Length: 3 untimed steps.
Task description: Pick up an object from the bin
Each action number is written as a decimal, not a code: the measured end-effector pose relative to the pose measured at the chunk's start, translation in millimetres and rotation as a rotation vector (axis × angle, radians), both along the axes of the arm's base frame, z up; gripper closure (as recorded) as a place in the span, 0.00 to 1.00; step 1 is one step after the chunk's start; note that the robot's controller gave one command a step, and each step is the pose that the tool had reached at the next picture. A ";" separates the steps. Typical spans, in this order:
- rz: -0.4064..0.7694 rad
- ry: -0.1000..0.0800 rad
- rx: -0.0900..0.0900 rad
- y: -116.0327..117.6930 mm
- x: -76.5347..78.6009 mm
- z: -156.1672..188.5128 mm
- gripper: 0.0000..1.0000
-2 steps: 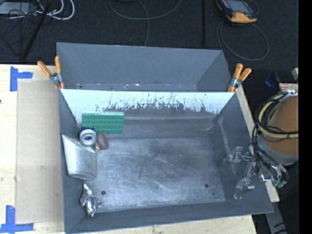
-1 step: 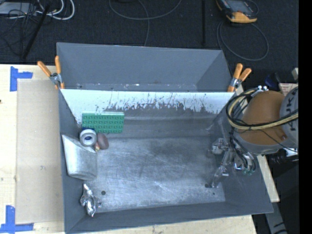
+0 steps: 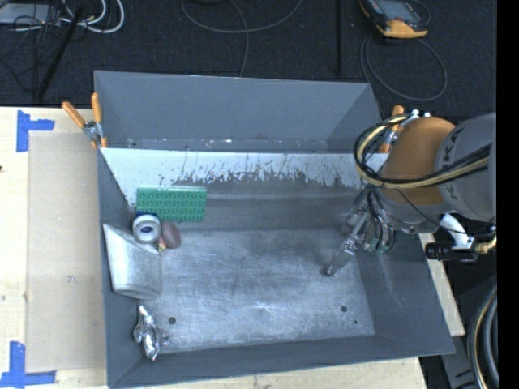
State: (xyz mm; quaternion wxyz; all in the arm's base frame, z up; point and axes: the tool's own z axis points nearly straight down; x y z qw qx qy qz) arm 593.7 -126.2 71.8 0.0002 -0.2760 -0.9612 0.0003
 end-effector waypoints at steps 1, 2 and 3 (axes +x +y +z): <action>-0.048 -0.007 -0.001 55.1 24.2 1.2 0.00; -0.113 -0.009 -0.002 96.8 28.1 1.8 0.00; -0.202 -0.003 0.003 169.3 22.9 51.4 0.00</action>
Offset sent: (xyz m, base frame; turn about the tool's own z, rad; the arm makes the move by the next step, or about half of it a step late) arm 0.0212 0.0530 -0.0018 0.0535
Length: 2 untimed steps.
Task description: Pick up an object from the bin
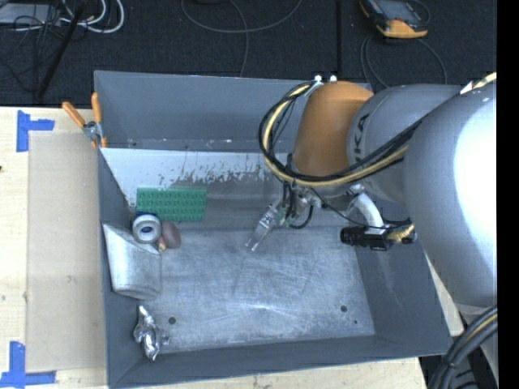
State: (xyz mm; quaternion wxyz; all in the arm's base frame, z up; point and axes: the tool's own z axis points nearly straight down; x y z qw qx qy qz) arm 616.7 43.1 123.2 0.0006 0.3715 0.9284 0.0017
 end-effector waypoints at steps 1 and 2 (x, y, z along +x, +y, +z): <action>-0.116 0.008 -0.002 5.6 -13.1 -35.1 0.00; -0.164 0.003 -0.002 0.0 5.5 -30.9 0.00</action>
Offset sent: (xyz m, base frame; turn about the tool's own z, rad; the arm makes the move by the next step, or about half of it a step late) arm -0.0120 0.0056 -0.0330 0.1169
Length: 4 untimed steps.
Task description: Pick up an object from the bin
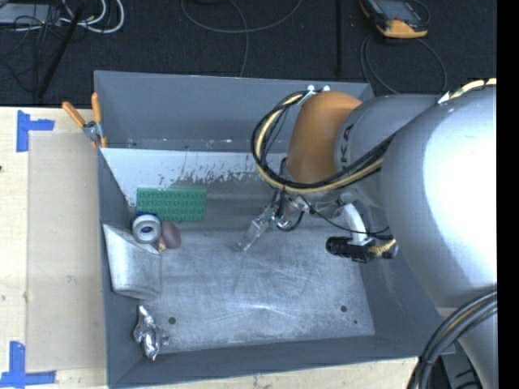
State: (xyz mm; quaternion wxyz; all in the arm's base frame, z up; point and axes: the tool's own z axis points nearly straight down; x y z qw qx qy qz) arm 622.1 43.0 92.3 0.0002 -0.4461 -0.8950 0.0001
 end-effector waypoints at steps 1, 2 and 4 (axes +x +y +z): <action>0.304 0.002 0.000 38.9 -10.5 -3.4 0.00; 0.362 -0.003 -0.001 45.4 0.9 27.8 0.00; 0.762 -0.002 0.000 119.0 -1.4 28.6 0.00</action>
Offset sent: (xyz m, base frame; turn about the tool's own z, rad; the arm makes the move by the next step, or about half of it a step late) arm -0.0102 0.0384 -0.0025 -0.3034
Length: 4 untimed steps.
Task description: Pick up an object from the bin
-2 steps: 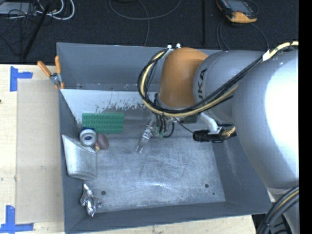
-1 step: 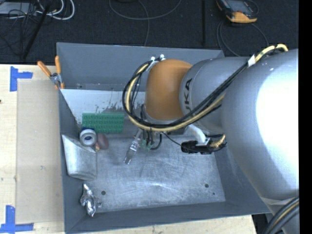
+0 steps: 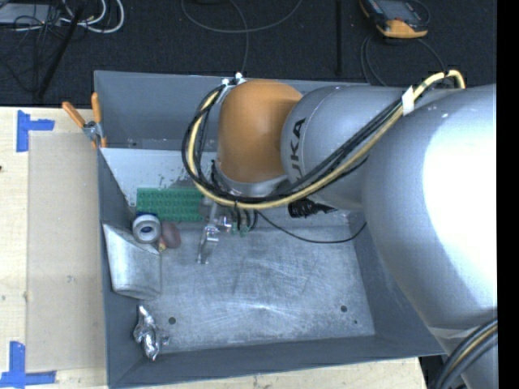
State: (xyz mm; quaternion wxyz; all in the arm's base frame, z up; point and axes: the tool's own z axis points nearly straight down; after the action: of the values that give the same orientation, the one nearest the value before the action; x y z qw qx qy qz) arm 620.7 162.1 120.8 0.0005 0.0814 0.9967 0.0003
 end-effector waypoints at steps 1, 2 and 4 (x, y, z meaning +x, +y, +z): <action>0.033 0.000 0.001 36.5 0.9 -4.1 0.00; -0.102 0.001 -0.001 38.2 -3.6 -9.1 0.00; -0.150 -0.006 0.002 42.2 3.4 -46.1 1.00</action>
Offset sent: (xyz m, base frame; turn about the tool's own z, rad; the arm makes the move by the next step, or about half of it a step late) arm 0.0011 0.0343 -0.0034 -0.0288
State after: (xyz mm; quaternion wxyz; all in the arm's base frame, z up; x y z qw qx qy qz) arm 624.1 204.2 74.7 0.0034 0.1558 0.9878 0.0015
